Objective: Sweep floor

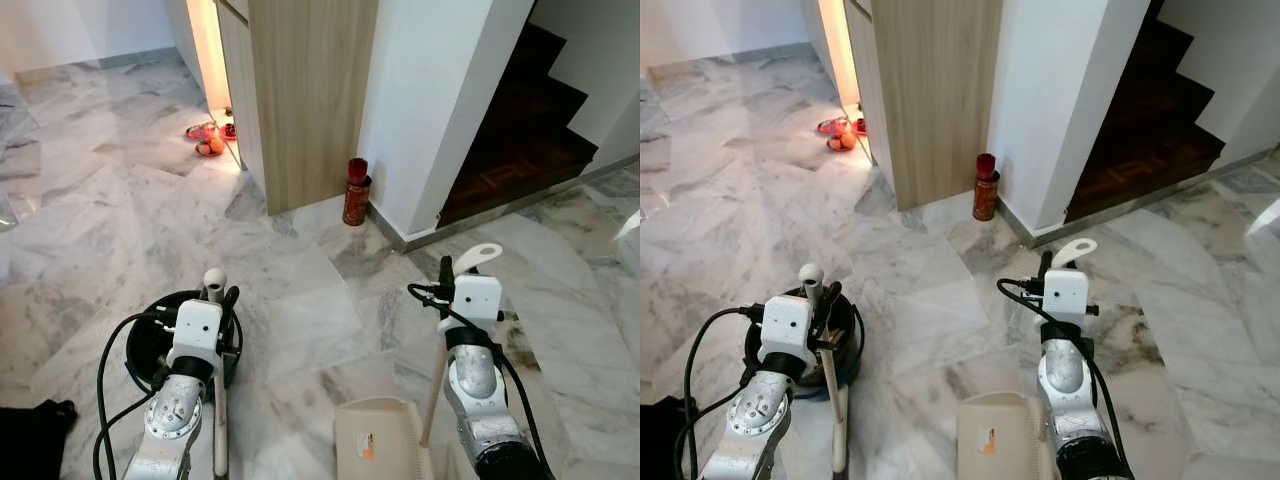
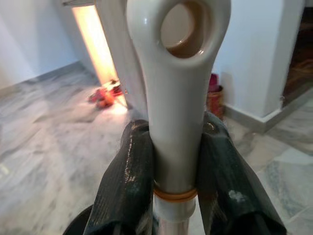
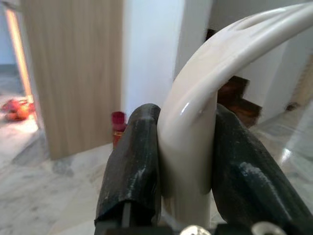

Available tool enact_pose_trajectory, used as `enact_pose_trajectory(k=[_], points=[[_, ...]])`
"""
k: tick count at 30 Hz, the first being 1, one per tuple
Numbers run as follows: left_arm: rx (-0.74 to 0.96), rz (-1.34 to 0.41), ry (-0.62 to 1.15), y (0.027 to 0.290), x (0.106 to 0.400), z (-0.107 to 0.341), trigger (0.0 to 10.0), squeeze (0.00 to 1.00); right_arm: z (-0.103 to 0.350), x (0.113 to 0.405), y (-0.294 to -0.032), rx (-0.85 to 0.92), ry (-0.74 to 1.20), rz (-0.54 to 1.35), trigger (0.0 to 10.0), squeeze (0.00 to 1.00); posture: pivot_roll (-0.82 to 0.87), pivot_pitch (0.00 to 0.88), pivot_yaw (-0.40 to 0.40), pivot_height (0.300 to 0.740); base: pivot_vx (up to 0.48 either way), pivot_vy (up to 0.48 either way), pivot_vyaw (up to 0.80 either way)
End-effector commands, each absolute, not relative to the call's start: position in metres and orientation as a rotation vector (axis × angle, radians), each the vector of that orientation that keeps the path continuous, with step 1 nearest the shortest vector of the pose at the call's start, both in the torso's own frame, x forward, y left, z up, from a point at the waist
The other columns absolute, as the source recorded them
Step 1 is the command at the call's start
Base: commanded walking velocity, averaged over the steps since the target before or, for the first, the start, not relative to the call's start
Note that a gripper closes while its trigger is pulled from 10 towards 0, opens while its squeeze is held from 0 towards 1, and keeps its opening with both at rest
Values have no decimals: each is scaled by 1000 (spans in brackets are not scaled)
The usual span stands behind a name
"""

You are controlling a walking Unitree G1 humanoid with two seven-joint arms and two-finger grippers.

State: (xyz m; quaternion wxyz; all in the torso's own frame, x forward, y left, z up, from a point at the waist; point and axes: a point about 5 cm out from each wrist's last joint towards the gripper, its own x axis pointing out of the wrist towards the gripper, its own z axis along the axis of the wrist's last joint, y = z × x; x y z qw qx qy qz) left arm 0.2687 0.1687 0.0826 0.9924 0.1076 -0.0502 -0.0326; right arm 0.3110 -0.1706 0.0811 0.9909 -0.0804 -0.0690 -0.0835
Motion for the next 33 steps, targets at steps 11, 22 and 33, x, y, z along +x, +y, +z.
enact_pose_trajectory(k=[11,22,33], points=[[213,-46,-140,172,271,91,10000,0,82,313,-173,-169,-142,-175,10000,0,127,0,-13,740,0,-60,-800],[221,-36,-148,177,276,94,10000,0,83,315,-168,-159,-147,-179,10000,0,140,13,-4,740,0,0,-800],[205,-38,-150,175,278,95,10000,0,83,313,-173,-164,-148,-190,10000,0,131,37,-5,740,0,0,-800]])
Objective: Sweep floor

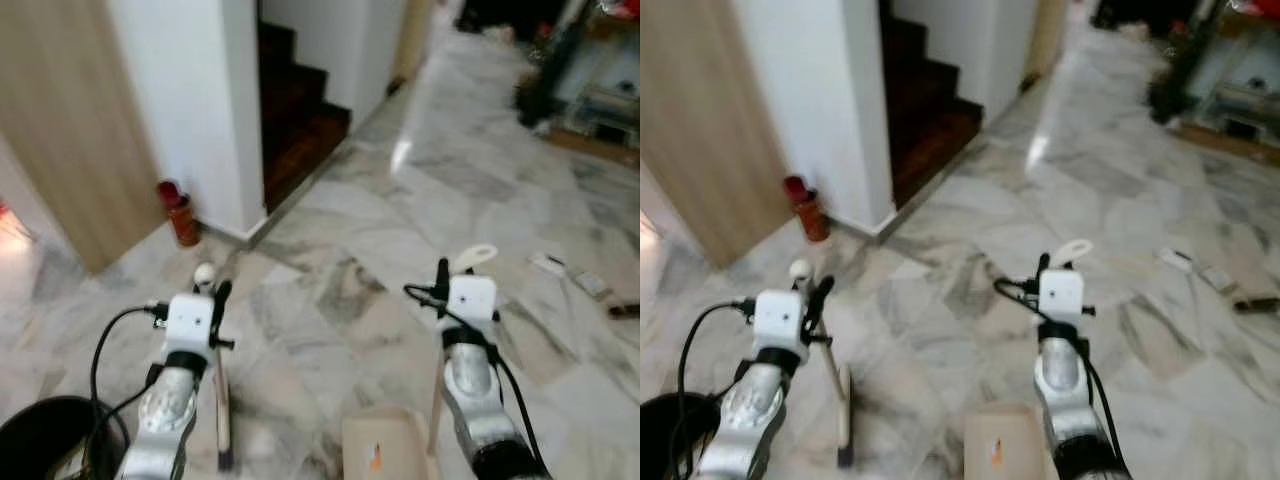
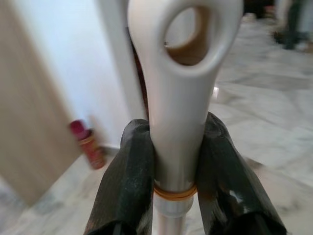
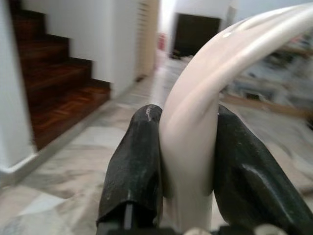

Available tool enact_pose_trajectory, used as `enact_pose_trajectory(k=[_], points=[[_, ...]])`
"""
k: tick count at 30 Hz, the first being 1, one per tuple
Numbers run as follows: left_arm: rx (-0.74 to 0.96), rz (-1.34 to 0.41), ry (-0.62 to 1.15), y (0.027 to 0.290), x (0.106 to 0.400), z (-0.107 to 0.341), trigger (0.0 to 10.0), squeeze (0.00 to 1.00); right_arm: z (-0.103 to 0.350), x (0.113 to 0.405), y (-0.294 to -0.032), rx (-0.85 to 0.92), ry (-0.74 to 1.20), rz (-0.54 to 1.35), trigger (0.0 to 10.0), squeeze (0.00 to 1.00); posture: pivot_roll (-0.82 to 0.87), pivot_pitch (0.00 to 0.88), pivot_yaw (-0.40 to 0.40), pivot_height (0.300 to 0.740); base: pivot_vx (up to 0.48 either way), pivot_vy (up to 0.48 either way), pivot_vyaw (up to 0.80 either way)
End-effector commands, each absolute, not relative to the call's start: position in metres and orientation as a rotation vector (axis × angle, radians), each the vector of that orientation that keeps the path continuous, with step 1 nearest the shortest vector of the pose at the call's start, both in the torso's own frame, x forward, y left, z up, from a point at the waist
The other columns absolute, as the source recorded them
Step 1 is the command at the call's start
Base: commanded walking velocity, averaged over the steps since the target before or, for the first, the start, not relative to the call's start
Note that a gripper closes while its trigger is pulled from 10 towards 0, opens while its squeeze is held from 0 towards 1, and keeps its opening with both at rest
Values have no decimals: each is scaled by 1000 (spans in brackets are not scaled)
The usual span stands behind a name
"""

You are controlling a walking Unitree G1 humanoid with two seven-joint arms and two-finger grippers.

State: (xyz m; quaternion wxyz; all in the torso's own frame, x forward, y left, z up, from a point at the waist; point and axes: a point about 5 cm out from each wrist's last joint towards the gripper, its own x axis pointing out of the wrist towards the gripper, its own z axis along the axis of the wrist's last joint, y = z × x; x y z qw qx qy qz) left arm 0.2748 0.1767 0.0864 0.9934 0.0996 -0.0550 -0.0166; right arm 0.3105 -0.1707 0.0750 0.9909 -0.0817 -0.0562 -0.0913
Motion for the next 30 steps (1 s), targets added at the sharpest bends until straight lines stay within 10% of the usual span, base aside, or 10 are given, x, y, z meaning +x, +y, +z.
enact_pose_trajectory(k=[1,12,30], points=[[205,-38,-150,175,278,95,10000,0,83,313,-173,-164,-148,-190,10000,0,131,37,-5,740,0,0,-800],[189,-24,-138,177,277,93,10000,0,85,313,-171,-163,-160,-180,10000,0,124,39,-16,740,0,0,-776],[189,-20,-126,176,278,90,10000,0,80,314,-162,-160,-134,-118,10000,0,116,0,-21,740,185,0,0]])
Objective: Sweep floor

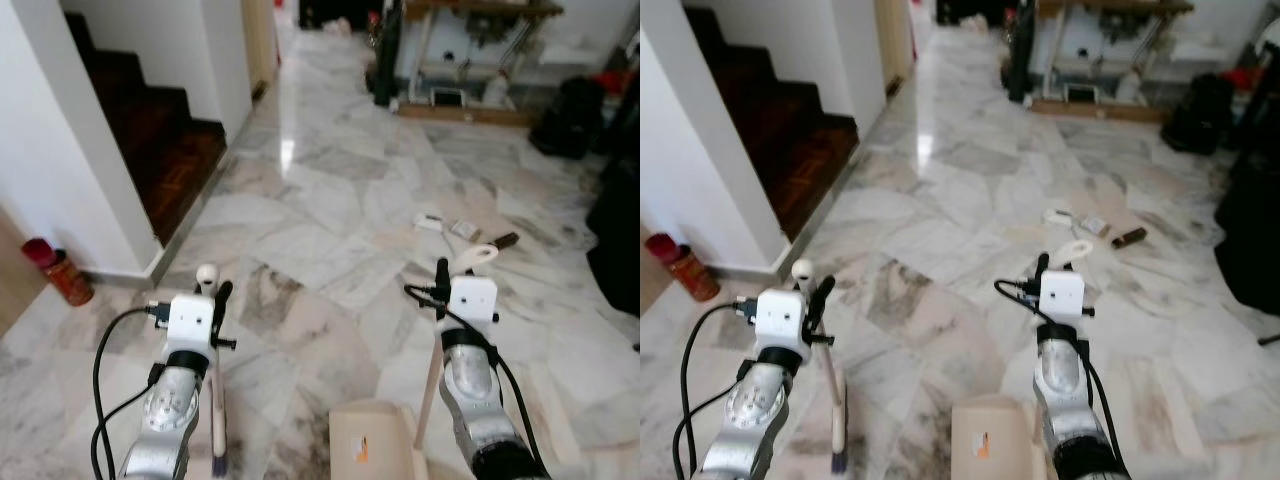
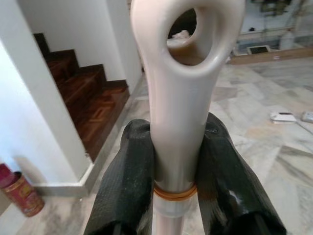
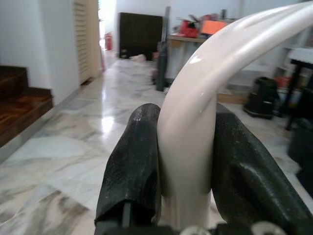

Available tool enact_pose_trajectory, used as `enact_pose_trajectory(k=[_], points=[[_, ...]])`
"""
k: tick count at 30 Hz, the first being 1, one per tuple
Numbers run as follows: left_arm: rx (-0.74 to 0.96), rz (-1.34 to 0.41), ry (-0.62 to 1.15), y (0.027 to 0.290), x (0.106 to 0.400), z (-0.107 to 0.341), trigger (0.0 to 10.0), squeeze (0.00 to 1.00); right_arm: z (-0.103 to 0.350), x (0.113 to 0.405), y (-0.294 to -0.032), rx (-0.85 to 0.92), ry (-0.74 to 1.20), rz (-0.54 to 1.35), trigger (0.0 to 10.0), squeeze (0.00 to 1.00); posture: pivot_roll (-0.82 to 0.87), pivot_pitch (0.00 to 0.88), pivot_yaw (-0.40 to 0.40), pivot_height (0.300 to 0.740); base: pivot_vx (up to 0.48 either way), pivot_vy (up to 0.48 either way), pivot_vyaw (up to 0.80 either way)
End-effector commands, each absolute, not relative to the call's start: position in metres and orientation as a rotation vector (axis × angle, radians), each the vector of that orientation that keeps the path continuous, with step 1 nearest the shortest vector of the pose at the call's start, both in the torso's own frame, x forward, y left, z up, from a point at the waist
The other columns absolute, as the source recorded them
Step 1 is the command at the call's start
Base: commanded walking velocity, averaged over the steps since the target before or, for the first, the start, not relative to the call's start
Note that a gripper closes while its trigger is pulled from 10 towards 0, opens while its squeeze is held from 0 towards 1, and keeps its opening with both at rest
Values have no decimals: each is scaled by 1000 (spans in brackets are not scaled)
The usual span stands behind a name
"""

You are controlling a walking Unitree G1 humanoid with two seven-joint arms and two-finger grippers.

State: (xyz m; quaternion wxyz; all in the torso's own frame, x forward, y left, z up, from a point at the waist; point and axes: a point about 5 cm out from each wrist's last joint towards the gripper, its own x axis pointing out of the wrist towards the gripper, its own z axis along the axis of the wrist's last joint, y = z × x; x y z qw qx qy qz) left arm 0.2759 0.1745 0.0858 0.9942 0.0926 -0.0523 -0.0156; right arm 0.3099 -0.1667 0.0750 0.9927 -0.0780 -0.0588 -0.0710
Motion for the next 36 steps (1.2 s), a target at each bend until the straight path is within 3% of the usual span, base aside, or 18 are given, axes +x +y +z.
enact_pose_trajectory(k=[1,25,36], points=[[190,-19,-126,176,278,90,10000,0,80,313,-162,-164,-134,-119,10000,0,116,0,-21,740,307,0,0],[186,2,-132,176,280,92,10000,0,82,317,-164,-154,-135,-121,10000,0,118,19,-28,740,309,0,0],[192,-49,-133,173,285,95,10000,0,79,314,-161,-131,-127,-143,10000,0,114,27,20,740,309,0,0]])
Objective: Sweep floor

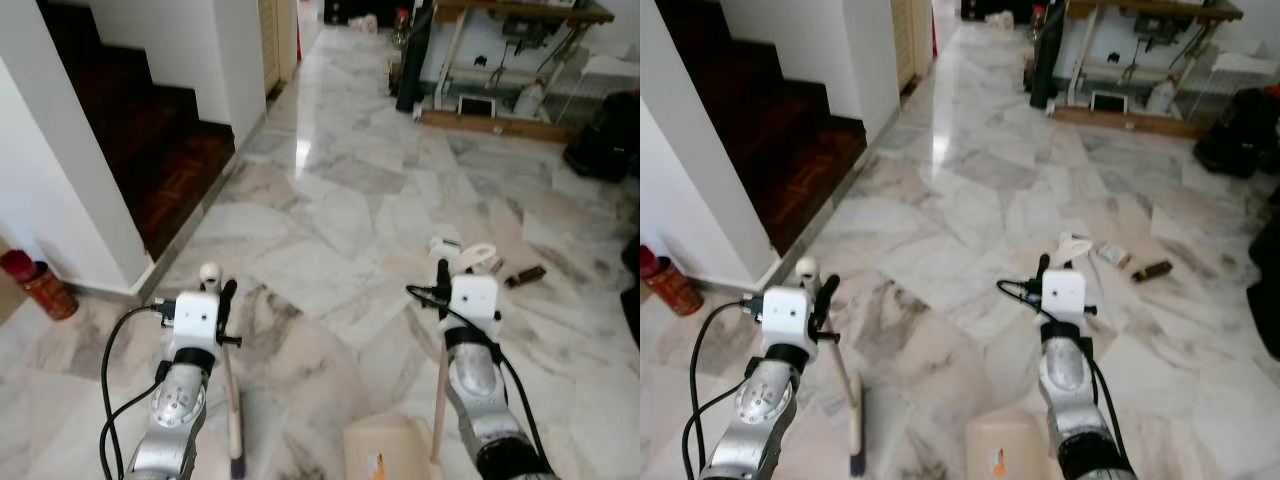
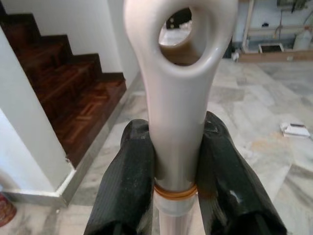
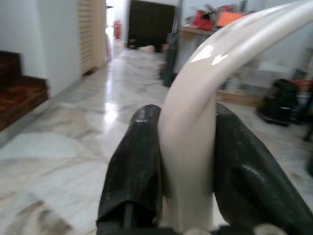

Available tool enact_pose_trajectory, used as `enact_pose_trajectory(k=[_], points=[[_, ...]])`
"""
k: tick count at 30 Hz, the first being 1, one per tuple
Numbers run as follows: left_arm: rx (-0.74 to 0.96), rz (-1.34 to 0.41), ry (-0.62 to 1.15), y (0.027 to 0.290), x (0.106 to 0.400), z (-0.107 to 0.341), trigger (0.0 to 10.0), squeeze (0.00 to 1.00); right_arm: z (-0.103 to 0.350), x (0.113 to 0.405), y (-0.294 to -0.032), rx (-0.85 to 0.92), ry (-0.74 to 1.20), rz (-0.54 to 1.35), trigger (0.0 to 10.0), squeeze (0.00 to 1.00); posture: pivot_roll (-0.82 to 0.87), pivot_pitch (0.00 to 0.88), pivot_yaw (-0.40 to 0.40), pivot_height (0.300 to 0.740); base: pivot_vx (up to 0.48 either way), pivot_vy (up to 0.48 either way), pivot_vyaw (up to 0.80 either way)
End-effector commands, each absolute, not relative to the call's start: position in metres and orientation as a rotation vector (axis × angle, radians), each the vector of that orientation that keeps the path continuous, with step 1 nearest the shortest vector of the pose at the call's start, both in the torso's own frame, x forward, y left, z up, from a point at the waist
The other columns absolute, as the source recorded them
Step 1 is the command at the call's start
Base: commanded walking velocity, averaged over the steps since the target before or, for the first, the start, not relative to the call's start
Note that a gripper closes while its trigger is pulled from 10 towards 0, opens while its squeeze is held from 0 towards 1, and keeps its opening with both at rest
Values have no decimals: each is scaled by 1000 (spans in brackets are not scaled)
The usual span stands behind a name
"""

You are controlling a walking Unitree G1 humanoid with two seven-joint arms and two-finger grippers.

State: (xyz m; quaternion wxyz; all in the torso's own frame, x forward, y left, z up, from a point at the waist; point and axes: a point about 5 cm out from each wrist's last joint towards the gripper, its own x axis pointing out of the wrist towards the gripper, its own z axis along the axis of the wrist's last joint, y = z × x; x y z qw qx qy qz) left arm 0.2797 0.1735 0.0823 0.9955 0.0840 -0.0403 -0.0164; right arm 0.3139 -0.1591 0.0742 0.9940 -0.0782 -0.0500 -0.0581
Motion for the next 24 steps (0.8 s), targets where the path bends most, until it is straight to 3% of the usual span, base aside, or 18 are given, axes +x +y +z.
enact_pose_trajectory(k=[1,11,24], points=[[192,-49,-133,173,285,95,10000,0,79,314,-161,-131,-127,-143,10000,0,114,27,20,740,311,0,0],[215,-83,-138,176,293,102,10000,0,73,311,-151,-106,-115,-156,10000,0,128,30,60,740,304,0,0],[205,-74,-134,174,295,101,10000,0,78,314,-149,-101,-129,-151,10000,0,113,51,40,740,301,0,0]])
